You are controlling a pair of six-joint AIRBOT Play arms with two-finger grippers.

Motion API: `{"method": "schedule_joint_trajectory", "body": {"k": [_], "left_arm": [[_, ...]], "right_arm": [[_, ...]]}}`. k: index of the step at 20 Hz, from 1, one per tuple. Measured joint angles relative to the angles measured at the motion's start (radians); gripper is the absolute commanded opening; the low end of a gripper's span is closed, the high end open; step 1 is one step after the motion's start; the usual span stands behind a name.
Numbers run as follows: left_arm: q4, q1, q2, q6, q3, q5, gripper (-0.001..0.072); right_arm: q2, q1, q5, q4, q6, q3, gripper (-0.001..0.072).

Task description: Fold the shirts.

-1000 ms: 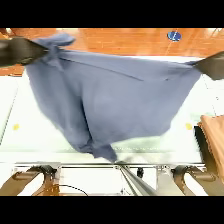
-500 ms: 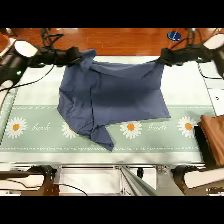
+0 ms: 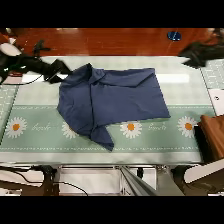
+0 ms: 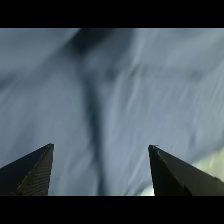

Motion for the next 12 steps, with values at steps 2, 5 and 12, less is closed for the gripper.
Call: {"method": "schedule_joint_trajectory", "body": {"k": [2,5,12], "left_arm": [[0.014,0.049,0.102,0.026,-0.142,-0.055,0.0703],[0.028,0.088,0.307,0.067,-0.471,-0.005,0.0703],[-0.22,0.1,0.592,0.198,-1.081,0.205,0.07]], "right_arm": [[0.102,-0.075,0.006,-0.041,0.001,-0.115,0.0626],[0.3,-0.147,-0.066,-0.067,-0.022,-0.414,0.0626],[0.695,-0.188,-0.291,0.011,-0.116,-1.086,0.0625]]}}
